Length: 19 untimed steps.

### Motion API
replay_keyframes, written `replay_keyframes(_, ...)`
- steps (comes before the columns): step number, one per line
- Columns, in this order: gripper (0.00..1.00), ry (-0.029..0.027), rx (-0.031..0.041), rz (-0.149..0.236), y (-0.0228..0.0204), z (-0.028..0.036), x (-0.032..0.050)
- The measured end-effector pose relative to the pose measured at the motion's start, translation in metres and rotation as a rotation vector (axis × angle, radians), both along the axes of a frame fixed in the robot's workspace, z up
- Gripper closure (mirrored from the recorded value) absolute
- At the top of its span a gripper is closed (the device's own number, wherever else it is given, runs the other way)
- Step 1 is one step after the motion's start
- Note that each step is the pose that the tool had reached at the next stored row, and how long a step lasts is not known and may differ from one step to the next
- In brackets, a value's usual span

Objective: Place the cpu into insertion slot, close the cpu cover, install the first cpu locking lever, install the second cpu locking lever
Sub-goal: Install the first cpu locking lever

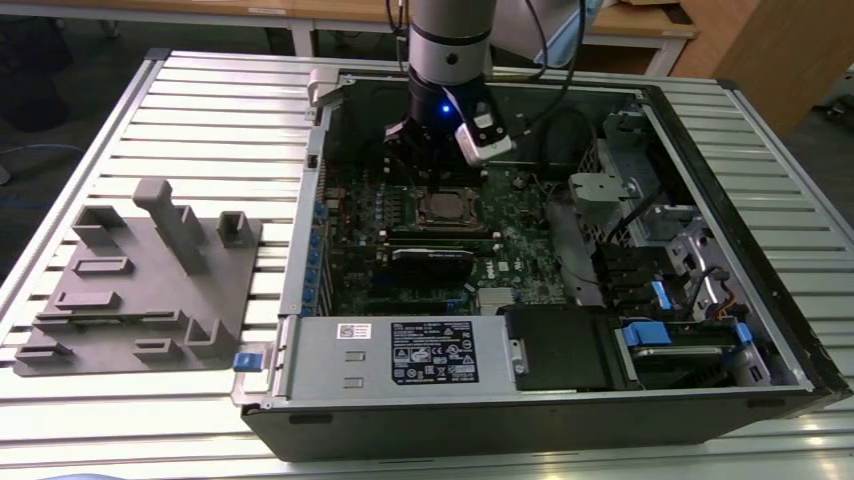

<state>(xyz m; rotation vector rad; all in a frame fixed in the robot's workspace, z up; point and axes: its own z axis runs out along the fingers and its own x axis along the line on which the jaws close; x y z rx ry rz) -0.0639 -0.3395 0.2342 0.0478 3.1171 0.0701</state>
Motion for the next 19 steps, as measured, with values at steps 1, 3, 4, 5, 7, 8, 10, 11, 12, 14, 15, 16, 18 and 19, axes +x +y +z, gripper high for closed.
replay_keyframes(1, 0.89, 0.0002, -0.0002, 0.000, -0.0001, 0.0005, -0.0001)
replay_keyframes(3, 0.89, 0.0001, 0.0000, 0.000, 0.0000, 0.0028, -0.0001)
replay_keyframes(4, 0.89, 0.0000, 0.0000, 0.000, 0.0000, 0.0043, -0.0001)
replay_keyframes(5, 0.89, 0.0000, 0.0001, 0.000, 0.0000, 0.0062, -0.0001)
replay_keyframes(7, 0.89, 0.0000, 0.0000, 0.000, 0.0000, 0.0102, -0.0001)
replay_keyframes(8, 0.89, 0.0001, 0.0000, 0.000, 0.0000, 0.0115, -0.0001)
replay_keyframes(10, 0.89, -0.0001, 0.0002, 0.000, 0.0000, 0.0117, -0.0001)
replay_keyframes(11, 0.89, -0.0002, 0.0003, 0.000, 0.0000, 0.0117, -0.0001)
replay_keyframes(12, 0.89, -0.0001, 0.0003, 0.000, 0.0000, 0.0117, -0.0001)
replay_keyframes(14, 0.89, 0.0000, 0.0001, 0.000, 0.0000, 0.0118, -0.0001)
replay_keyframes(15, 0.89, 0.0001, 0.0000, 0.000, 0.0000, 0.0118, -0.0004)
replay_keyframes(16, 0.89, 0.0001, 0.0000, 0.000, -0.0001, 0.0118, -0.0010)
replay_keyframes(18, 0.89, 0.0000, 0.0000, 0.000, -0.0001, 0.0118, -0.0013)
replay_keyframes(19, 0.89, 0.0000, 0.0001, 0.000, -0.0001, 0.0118, -0.0013)
